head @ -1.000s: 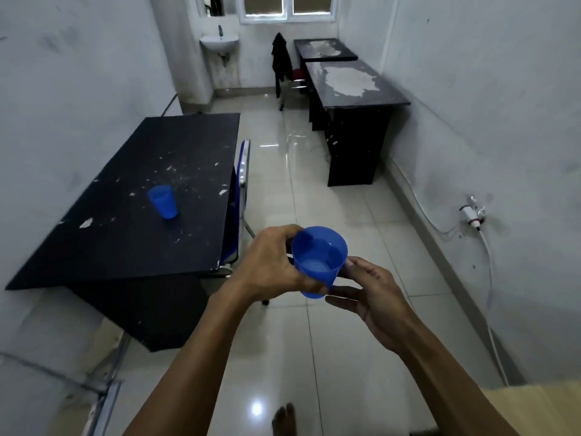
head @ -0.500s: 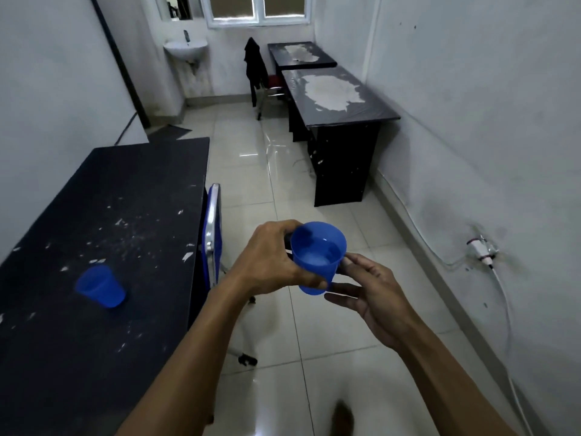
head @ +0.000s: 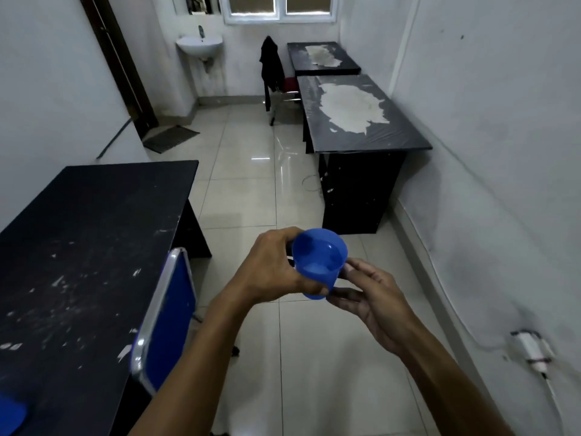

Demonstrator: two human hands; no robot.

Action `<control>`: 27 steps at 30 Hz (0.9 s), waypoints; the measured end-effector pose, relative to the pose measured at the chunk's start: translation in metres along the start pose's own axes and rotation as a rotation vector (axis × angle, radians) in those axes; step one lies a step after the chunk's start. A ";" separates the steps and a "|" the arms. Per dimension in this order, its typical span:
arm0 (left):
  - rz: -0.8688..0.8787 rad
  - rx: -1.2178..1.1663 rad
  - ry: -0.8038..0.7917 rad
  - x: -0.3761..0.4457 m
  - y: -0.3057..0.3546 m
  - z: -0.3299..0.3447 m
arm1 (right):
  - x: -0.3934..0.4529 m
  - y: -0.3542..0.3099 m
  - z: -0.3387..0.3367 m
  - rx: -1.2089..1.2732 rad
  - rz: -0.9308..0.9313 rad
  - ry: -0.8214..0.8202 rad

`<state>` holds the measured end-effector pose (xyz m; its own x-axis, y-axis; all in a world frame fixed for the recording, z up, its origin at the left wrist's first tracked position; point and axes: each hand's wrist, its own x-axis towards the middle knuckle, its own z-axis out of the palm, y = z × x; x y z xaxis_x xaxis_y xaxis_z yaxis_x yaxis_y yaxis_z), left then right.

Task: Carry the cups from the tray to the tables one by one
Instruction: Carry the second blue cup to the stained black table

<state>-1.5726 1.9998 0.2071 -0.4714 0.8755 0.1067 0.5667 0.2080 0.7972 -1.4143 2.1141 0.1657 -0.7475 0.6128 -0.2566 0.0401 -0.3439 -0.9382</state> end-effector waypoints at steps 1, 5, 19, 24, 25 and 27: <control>-0.005 -0.005 0.004 0.015 -0.002 -0.001 | 0.015 -0.006 -0.003 0.001 -0.001 -0.005; -0.017 -0.009 0.017 0.093 -0.022 -0.011 | 0.094 -0.028 -0.009 0.013 0.010 -0.029; 0.069 -0.015 -0.027 0.380 -0.112 -0.096 | 0.380 -0.105 0.012 -0.235 -0.097 -0.061; 0.112 -0.023 -0.055 0.478 -0.134 -0.128 | 0.471 -0.137 0.027 -0.345 -0.203 -0.021; 0.116 -0.023 -0.063 0.497 -0.138 -0.133 | 0.489 -0.142 0.029 -0.348 -0.223 -0.015; 0.128 -0.020 -0.075 0.534 -0.145 -0.142 | 0.524 -0.153 0.029 -0.348 -0.255 -0.007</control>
<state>-2.0024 2.3757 0.2332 -0.3441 0.9245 0.1638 0.6045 0.0847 0.7921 -1.8316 2.4673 0.1815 -0.7671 0.6415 -0.0060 0.0738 0.0790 -0.9941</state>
